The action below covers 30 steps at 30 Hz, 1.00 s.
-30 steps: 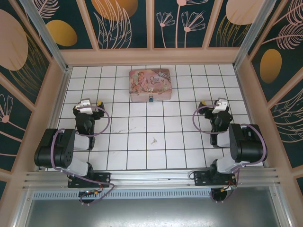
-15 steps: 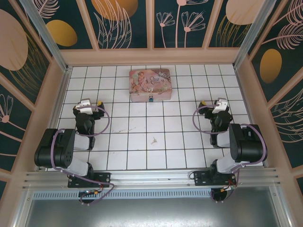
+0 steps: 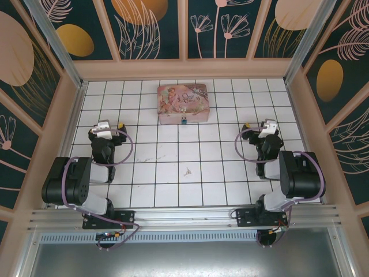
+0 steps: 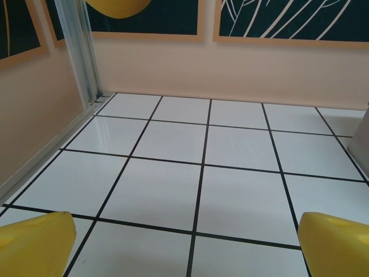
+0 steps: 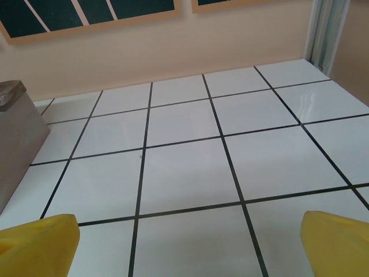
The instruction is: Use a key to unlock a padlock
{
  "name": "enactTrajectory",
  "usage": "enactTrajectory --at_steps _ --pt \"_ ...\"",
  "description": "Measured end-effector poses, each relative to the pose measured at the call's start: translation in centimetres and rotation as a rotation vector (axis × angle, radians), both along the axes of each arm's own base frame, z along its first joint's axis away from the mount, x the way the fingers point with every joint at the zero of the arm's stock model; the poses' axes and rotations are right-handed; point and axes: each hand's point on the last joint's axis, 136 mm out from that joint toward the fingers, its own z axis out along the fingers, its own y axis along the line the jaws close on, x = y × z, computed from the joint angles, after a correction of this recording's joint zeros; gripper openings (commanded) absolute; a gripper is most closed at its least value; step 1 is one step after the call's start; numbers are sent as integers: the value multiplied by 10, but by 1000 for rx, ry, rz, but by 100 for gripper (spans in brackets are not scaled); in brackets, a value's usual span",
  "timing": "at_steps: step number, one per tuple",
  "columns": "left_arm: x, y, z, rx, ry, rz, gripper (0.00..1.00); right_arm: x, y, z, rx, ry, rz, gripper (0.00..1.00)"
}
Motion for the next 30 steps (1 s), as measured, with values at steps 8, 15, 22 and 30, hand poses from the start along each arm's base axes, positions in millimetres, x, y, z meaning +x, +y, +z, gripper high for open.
enactTrajectory --at_steps 8,15,22,30 --pt "23 2 35 -24 11 16 99 55 -4 63 102 9 -7 99" --pt "71 -10 94 -199 29 -20 98 98 16 77 353 88 114 99" --pt "123 -48 89 -423 174 -142 98 138 71 52 588 266 278 87" --pt "165 -133 37 -531 395 -299 98 172 146 41 704 397 392 80"
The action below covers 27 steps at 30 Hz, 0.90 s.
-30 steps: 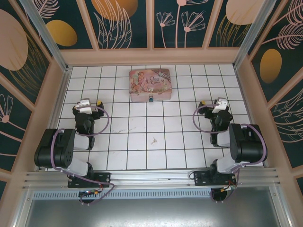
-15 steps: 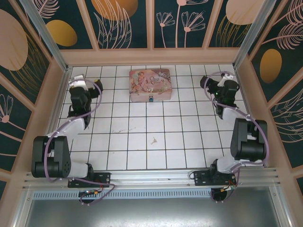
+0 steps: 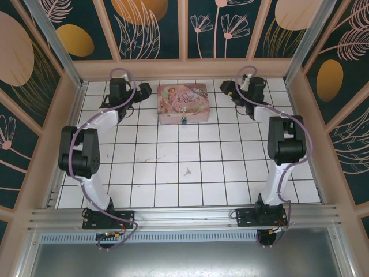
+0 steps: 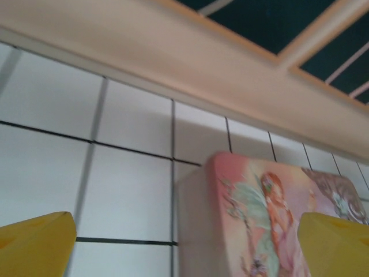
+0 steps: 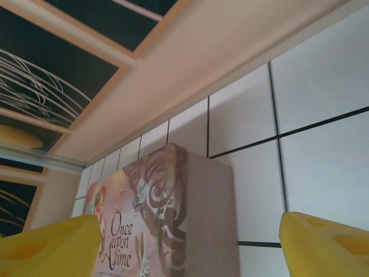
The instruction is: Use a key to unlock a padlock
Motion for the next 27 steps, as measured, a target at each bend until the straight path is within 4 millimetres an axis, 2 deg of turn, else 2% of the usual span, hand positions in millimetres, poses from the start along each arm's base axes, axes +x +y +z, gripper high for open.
enactTrajectory --at_steps 4,10,12,15,17,19,22,24,27 --pt "7 -27 -22 -36 63 -52 98 2 30 -18 9 49 44 80" --pt "12 -40 -43 -68 108 -75 96 -4 61 -48 6 119 89 76" --pt "11 -45 -48 -79 120 -85 94 -7 67 -51 12 132 95 71" --pt "8 -57 -55 -99 138 -110 90 -7 72 -50 22 134 99 58" --pt "5 -68 -58 -116 149 -131 88 -8 74 -50 26 135 102 48" --pt "2 -79 -59 -130 152 -154 86 -10 77 -50 32 135 106 43" --pt "-5 -93 -61 -148 145 -179 84 -14 81 -54 34 140 112 30" --pt "-9 -94 -65 -151 141 -175 82 -15 80 -55 36 132 107 24" --pt "-20 -93 -70 -161 147 -171 80 -25 80 -54 33 130 104 21"
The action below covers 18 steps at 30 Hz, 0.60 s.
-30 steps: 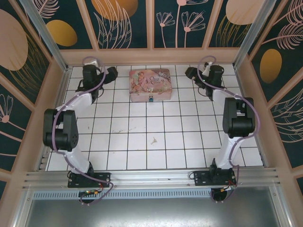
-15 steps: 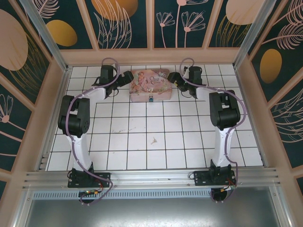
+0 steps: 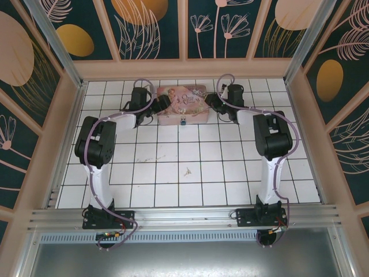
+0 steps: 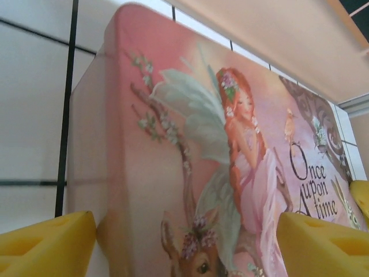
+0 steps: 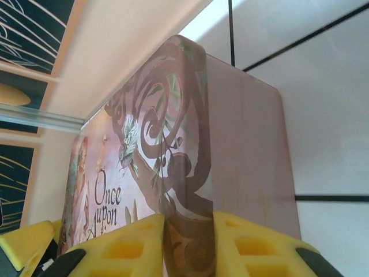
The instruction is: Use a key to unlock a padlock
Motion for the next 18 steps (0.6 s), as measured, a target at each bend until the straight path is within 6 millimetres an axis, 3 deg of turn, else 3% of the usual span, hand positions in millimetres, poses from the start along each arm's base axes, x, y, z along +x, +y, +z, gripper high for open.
enactTrajectory --at_steps 18 --pt "-118 0 0 -36 20 22 80 -121 -2 -3 -76 20 -48 20"
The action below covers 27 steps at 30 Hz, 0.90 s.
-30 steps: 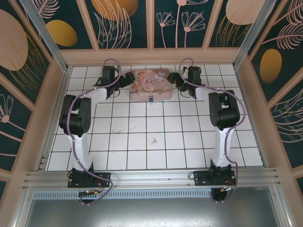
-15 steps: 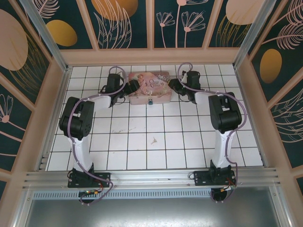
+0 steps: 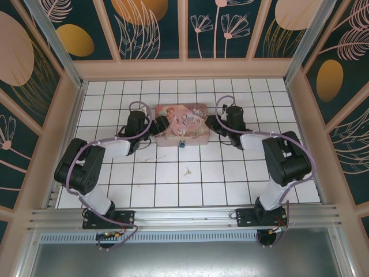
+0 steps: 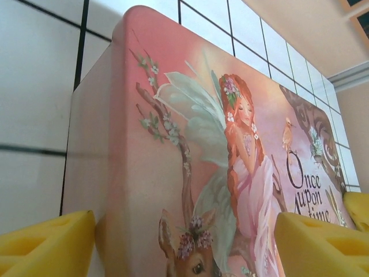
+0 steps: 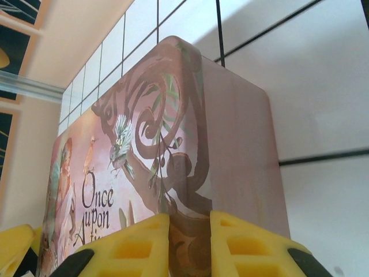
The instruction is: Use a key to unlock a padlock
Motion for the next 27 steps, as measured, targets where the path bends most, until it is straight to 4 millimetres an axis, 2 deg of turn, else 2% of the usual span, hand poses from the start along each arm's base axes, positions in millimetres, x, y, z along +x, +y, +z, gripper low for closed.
enactTrajectory --at_steps 5,7,9,15,17,18,21,25,27 --pt "-12 -6 1 -20 1 -8 81 -15 -6 0 -3 -4 -35 22" --pt "-13 -9 2 -26 1 -13 83 -15 -9 1 -10 -9 -50 24" --pt "-14 -11 2 -30 3 -15 87 -15 -11 0 -21 -10 -58 31" --pt "-21 -24 9 -31 -17 -44 98 -17 -14 -3 -77 13 -58 72" --pt "-23 -26 17 -27 -33 -50 98 -19 -17 0 -102 16 -56 96" --pt "-23 -26 23 -26 -47 -50 99 -19 -18 3 -121 12 -54 99" --pt "-20 -23 44 -15 -93 -35 99 -15 -25 21 -167 -21 -71 99" --pt "-13 -17 86 -5 -190 -6 99 -13 -39 51 -165 -82 -100 99" --pt "-13 -12 102 1 -225 13 99 -13 -47 65 -154 -110 -118 89"
